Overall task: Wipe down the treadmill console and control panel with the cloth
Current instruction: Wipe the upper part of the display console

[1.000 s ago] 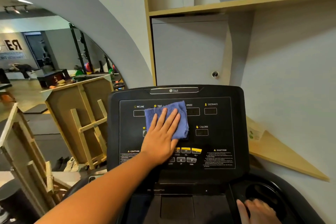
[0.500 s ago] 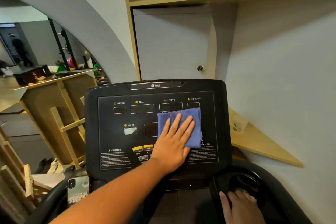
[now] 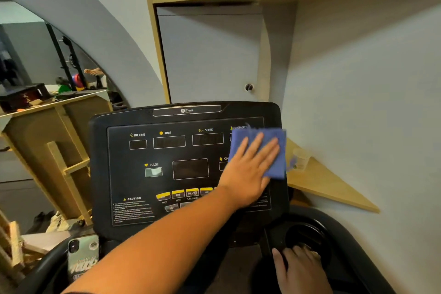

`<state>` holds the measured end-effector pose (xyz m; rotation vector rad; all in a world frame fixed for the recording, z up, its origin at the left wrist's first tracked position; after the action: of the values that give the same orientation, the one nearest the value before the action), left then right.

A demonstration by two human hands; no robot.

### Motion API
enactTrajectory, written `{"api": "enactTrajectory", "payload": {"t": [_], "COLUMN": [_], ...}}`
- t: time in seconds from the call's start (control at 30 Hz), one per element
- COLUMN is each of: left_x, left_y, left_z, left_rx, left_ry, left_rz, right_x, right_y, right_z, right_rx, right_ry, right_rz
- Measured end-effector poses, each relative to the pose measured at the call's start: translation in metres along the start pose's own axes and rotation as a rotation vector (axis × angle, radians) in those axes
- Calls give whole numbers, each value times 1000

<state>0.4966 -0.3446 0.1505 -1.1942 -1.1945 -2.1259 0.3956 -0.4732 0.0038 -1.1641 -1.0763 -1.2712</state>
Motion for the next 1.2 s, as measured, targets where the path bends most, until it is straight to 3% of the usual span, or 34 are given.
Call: {"api": "enactTrajectory", "payload": {"t": [0.1, 0.27, 0.33, 0.5, 0.7, 0.77, 0.83, 0.93, 1.0, 1.13, 1.2], "left_x": [-15, 46, 48, 14, -10, 9, 39, 51, 36, -4, -5], "left_y": [-18, 53, 65, 28, -50, -39, -19, -10, -19, -78, -105], "left_z": [-10, 61, 59, 12, 13, 48, 88, 103, 82, 38, 45], "left_rx": [-157, 251, 297, -10, -191, -121, 85, 265, 185, -147, -197], "left_ry": [42, -49, -50, 37, 42, 65, 65, 28, 16, 62, 81], "left_rz": [62, -129, -129, -16, 92, 44, -29, -76, -49, 79, 84], "right_x": [1, -1, -11, -14, -2, 1, 0, 0, 2, -2, -4], "right_y": [-4, 11, 16, 6, 0, 4, 5, 2, 1, 3, 8], "right_z": [3, 5, 4, -2, 1, 3, 3, 2, 1, 1, 2], "right_rx": [-1, -5, -14, -25, -31, -16, -25, -20, -8, -23, -28], "right_ry": [-13, -22, -29, -66, -2, 15, 15, 28, 39, 37, 42], "right_rz": [18, 125, 173, 79, 11, 25, 42, 25, 20, 23, 17]}}
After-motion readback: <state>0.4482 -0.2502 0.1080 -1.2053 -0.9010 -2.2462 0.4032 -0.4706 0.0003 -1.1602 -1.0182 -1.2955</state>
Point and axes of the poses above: each hand's wrist, its own y-axis towards the middle knuckle, its own x-axis out of the back of the hand, z = x × y, the point moved 8 cm from there along y, towards the middle knuckle, and after that the axes turned 4 degrees about -y, right-handed, at the moved point
